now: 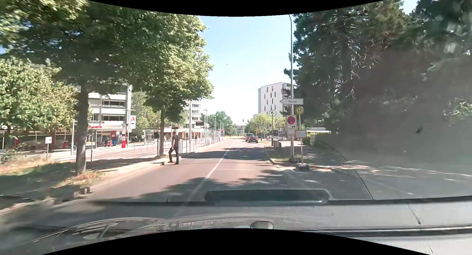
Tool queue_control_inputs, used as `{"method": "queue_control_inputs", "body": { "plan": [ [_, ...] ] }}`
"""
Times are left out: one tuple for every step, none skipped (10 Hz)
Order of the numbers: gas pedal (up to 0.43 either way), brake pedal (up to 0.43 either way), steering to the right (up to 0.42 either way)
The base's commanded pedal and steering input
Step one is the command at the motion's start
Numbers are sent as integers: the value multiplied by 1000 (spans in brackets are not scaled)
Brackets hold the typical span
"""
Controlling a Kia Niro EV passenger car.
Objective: Follow the waypoints while adhering to traffic rules and regulations
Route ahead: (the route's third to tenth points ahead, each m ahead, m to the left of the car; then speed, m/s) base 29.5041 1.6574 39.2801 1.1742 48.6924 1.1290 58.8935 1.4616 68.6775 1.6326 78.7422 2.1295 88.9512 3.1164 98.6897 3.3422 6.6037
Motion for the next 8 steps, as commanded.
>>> {"method": "queue_control_inputs", "body": {
  "plan": [
    [20,0,2],
    [20,0,2],
    [20,0,2],
    [20,0,3],
    [20,0,3],
    [20,0,3],
    [20,0,3],
    [20,0,6]
  ]
}}
